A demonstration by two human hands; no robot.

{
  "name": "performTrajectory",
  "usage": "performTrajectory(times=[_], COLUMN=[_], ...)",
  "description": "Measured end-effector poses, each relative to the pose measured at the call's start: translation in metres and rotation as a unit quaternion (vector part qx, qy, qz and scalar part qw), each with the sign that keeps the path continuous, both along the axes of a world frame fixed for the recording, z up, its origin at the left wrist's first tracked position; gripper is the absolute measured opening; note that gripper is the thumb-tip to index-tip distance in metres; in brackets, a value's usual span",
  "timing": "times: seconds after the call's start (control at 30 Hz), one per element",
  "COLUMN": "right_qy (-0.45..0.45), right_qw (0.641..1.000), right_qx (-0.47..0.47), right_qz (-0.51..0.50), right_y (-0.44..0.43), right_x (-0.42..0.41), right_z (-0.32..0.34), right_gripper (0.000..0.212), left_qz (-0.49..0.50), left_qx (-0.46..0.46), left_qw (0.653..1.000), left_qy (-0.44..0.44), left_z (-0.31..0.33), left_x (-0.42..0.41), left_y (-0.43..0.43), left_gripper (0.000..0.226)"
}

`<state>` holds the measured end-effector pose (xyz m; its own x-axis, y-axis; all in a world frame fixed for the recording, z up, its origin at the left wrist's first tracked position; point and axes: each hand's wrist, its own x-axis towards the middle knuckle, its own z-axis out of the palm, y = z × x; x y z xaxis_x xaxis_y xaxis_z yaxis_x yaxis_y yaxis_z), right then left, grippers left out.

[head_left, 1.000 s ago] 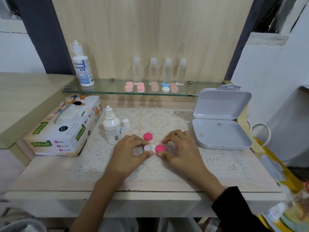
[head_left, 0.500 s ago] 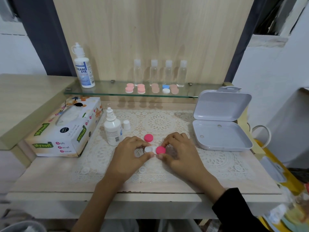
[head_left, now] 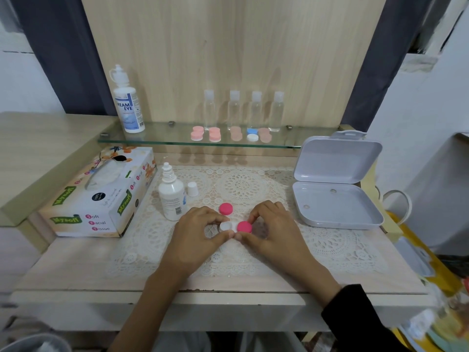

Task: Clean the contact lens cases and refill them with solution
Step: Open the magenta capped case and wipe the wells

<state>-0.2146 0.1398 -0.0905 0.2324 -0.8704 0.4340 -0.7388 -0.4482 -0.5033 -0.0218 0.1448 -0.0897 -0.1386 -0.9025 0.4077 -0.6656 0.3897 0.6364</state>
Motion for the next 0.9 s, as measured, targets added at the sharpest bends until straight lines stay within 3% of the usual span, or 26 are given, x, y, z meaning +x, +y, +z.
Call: performTrajectory(times=[0.1, 0.37, 0.67, 0.9], right_qy=[0.012, 0.01, 0.013, -0.089], right_qw=[1.0, 1.0, 1.0, 0.994], right_qx=[-0.014, -0.011, -0.005, 0.052], right_qz=[0.02, -0.017, 0.023, 0.026], right_y=[0.0013, 0.0036, 0.0034, 0.0001], right_x=[0.0007, 0.0006, 0.0011, -0.0001], right_z=[-0.0002, 0.0031, 0.0039, 0.004], right_gripper=[0.024, 0.039, 0.027, 0.014], left_qz=[-0.001, 0.002, -0.001, -0.002], left_qx=[-0.002, -0.003, 0.002, 0.005], left_qw=[1.0, 1.0, 1.0, 1.0], left_qy=[0.005, 0.005, 0.015, 0.02], left_z=[0.0002, 0.0001, 0.0004, 0.0018], left_x=[-0.0003, -0.0013, -0.0011, -0.0018], left_y=[-0.0004, 0.0007, 0.0016, 0.002], left_gripper=[0.029, 0.026, 0.049, 0.043])
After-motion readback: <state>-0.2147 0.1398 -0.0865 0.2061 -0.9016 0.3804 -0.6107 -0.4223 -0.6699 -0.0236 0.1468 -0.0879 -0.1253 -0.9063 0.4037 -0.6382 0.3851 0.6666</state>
